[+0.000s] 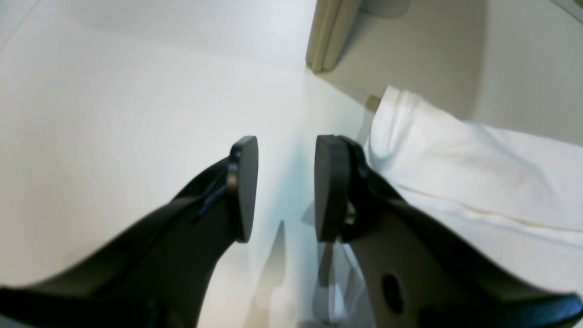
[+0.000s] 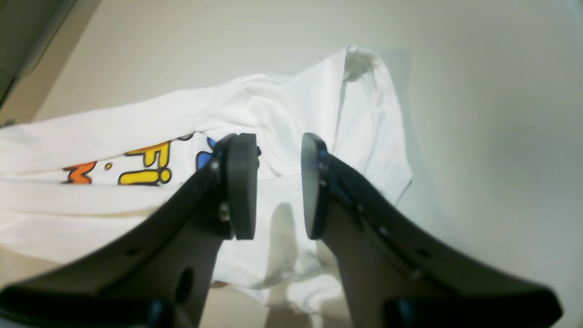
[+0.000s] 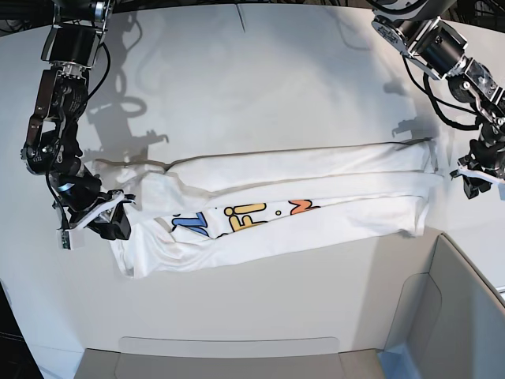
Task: Layout the t-shirt on the table in an organized manner, then fold the t-shirt properly
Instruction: 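Raise both grippers away from the folded shirt, then move both grippers to the two ends of the folded shirt, then close both grippers on the two ends of the folded edge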
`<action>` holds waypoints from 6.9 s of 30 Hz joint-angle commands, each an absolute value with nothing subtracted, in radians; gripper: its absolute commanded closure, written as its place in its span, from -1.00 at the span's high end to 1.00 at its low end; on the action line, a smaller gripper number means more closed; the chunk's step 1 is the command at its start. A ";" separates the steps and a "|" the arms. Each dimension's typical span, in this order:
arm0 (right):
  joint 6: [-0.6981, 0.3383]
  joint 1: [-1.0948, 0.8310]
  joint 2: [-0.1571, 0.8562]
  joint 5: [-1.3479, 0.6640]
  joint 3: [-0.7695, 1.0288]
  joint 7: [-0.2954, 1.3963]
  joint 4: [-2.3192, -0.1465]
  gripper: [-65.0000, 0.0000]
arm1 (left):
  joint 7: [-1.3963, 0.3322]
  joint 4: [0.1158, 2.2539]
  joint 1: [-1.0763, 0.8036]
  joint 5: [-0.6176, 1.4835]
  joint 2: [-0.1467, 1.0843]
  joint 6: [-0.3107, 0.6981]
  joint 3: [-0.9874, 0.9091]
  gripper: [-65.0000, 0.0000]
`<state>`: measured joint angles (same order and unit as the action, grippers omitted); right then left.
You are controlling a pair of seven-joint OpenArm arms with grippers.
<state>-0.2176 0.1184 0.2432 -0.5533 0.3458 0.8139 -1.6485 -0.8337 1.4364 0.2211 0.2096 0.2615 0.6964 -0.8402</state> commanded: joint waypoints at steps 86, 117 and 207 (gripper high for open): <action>-0.329 0.051 0.369 -0.582 0.357 0.892 -1.345 -1.00 | -0.915 1.578 0.153 0.225 0.209 0.698 -0.837 -0.05; -0.329 0.047 0.377 -0.581 0.357 0.894 -1.345 -1.00 | -0.926 1.472 0.153 0.222 0.217 0.698 -0.840 0.16; -0.328 0.035 0.377 -0.581 0.352 0.918 -1.354 -1.00 | -1.027 1.319 0.160 0.272 0.154 0.698 -0.765 0.11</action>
<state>-0.3195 0.0277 0.3603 -0.5957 0.3523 0.8936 -1.3422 -0.9882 1.3197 0.1600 0.2882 0.1551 0.7002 -0.7712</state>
